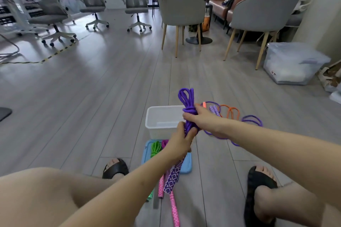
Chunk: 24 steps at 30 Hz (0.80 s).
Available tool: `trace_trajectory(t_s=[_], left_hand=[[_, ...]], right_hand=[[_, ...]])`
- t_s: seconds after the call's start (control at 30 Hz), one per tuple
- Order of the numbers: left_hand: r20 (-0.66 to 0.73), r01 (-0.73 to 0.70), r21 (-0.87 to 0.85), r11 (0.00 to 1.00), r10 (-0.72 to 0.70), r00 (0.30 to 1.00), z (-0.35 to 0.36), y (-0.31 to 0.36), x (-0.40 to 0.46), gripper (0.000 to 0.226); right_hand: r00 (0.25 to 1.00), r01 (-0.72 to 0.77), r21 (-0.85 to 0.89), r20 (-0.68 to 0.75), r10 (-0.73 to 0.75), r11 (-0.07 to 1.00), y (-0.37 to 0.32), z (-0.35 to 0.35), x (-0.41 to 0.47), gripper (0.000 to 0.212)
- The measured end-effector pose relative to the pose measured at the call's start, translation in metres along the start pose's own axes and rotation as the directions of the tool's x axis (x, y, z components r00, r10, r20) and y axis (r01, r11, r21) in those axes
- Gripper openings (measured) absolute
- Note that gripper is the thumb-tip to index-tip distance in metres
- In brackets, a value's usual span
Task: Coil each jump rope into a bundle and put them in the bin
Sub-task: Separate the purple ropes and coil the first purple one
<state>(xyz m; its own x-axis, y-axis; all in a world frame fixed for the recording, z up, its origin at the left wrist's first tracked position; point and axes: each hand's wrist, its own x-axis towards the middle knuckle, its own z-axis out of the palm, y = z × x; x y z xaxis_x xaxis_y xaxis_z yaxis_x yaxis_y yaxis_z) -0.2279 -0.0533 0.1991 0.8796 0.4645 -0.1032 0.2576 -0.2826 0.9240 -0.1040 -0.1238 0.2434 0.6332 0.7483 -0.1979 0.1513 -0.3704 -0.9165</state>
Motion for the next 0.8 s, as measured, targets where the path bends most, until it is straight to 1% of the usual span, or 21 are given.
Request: trace_trajectory(t_s=[0.03, 0.1, 0.17, 0.3, 0.37, 0.47, 0.53, 0.63, 0.7, 0.73, 0.8], left_hand=[[0.085, 0.073, -0.046, 0.996, -0.069, 0.994, 0.003, -0.016, -0.006, 0.03], [0.217, 0.179, -0.021, 0.984, -0.171, 0.961, 0.007, -0.049, -0.015, 0.051], [0.252, 0.219, 0.058, 0.974, -0.227, 0.941, 0.012, -0.08, -0.017, 0.064], [0.219, 0.286, 0.146, 0.947, -0.313, 0.924, 0.03, -0.119, -0.006, 0.07], [0.2, 0.333, 0.147, 0.932, -0.357, 0.912, 0.04, -0.139, 0.003, 0.067], [0.148, 0.386, 0.14, 0.912, -0.405, 0.902, 0.055, -0.168, 0.018, 0.062], [0.134, 0.411, 0.131, 0.902, -0.427, 0.894, 0.063, -0.187, 0.025, 0.062], [0.105, 0.439, 0.144, 0.887, -0.455, 0.884, 0.069, -0.213, 0.037, 0.069], [0.05, 0.455, 0.139, 0.88, -0.465, 0.884, 0.068, -0.224, 0.048, 0.073], [0.021, 0.456, 0.156, 0.876, -0.464, 0.885, 0.068, -0.23, 0.054, 0.073], [-0.023, 0.438, 0.217, 0.872, -0.444, 0.896, 0.066, -0.234, 0.064, 0.065]], right_hand=[[0.999, -0.028, -0.038, 0.019, 0.029, 0.999, 0.016, 0.008, 0.003, 0.022], [0.997, -0.08, -0.067, 0.011, 0.081, 0.995, 0.053, 0.024, 0.011, 0.035], [0.989, -0.146, -0.015, -0.013, 0.146, 0.989, 0.088, 0.04, 0.017, 0.048], [0.955, -0.29, 0.049, -0.05, 0.292, 0.956, 0.15, 0.06, 0.037, 0.045], [0.939, -0.338, 0.019, -0.066, 0.339, 0.941, 0.174, 0.067, 0.051, 0.047], [0.929, -0.368, -0.109, -0.089, 0.36, 0.923, 0.205, 0.079, 0.072, 0.034], [0.923, -0.384, -0.128, -0.065, 0.379, 0.914, 0.224, 0.089, 0.087, 0.03], [0.922, -0.385, -0.147, -0.031, 0.385, 0.911, 0.245, 0.102, 0.109, 0.038], [0.924, -0.382, -0.125, -0.028, 0.381, 0.916, 0.255, 0.111, 0.123, 0.046], [0.922, -0.386, -0.114, -0.045, 0.383, 0.915, 0.259, 0.117, 0.13, 0.047], [0.914, -0.402, -0.1, -0.102, 0.392, 0.91, 0.272, 0.128, 0.141, 0.04]])
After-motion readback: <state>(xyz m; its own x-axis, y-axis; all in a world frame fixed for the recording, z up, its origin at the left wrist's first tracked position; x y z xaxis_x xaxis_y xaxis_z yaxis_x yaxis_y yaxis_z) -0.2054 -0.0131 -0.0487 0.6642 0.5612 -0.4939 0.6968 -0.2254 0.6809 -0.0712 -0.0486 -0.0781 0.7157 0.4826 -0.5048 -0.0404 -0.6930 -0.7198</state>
